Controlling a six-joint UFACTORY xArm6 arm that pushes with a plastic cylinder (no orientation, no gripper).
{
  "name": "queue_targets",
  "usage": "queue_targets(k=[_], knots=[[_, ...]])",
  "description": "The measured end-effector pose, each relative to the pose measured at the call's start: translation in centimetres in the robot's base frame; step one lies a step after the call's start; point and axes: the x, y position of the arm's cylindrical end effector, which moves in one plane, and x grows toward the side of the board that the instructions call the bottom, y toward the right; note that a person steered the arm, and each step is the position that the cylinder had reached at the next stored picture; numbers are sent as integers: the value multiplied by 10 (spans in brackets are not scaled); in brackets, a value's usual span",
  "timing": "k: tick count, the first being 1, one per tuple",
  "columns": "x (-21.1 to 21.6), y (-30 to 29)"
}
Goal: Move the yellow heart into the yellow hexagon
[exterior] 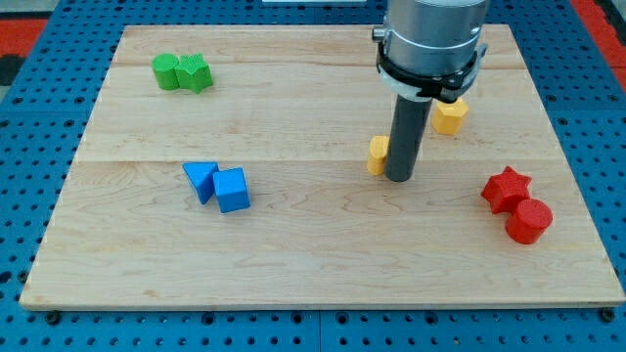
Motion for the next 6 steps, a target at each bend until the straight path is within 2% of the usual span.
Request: queue_targets(k=[1,2,3,4,5,6], knots=[[-29,19],[-31,19],[21,8],[53,-38],[8,-76],[-6,-77]])
